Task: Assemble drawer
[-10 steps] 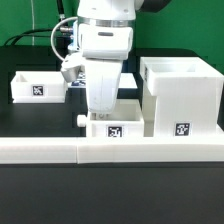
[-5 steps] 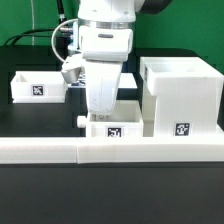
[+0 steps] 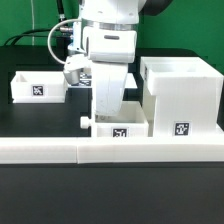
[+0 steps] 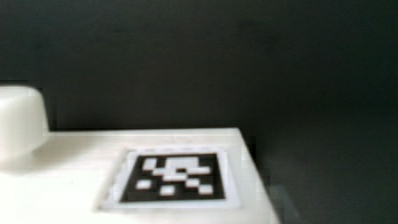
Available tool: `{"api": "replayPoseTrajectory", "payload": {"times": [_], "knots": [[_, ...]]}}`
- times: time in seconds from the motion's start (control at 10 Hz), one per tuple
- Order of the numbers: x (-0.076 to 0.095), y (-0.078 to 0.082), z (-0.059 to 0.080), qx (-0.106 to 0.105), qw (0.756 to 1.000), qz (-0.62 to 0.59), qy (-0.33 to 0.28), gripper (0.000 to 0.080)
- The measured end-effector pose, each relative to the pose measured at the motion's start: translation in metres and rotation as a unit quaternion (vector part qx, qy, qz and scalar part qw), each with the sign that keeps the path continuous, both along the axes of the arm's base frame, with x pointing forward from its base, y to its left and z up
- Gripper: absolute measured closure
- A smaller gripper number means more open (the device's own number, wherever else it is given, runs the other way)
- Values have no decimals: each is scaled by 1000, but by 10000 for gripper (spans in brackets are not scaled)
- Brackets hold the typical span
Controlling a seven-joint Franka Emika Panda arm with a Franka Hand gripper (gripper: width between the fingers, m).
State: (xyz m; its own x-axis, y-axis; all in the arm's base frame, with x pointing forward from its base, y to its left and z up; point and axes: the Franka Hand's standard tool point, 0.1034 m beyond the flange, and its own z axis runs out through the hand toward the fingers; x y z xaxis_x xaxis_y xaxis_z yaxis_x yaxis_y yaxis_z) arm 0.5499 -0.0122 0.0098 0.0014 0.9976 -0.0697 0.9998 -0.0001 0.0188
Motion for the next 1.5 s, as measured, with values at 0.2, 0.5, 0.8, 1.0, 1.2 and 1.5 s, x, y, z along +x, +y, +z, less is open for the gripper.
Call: {"api": "replayPoseTrajectory", "payload": {"times": [0.2, 0.5, 0.8, 1.0, 1.2, 1.5], "knots": [[-1, -1, -1, 0, 1000, -1, 1, 757], [-2, 0, -1, 0, 1000, -2, 7, 757], [3, -1, 4, -3, 1000, -4, 15, 757], [4, 2, 4, -3, 1000, -11, 13, 757], [3, 0, 3, -3, 1000, -12, 14, 757], [3, 2, 4, -3, 1000, -11, 16, 757]]}}
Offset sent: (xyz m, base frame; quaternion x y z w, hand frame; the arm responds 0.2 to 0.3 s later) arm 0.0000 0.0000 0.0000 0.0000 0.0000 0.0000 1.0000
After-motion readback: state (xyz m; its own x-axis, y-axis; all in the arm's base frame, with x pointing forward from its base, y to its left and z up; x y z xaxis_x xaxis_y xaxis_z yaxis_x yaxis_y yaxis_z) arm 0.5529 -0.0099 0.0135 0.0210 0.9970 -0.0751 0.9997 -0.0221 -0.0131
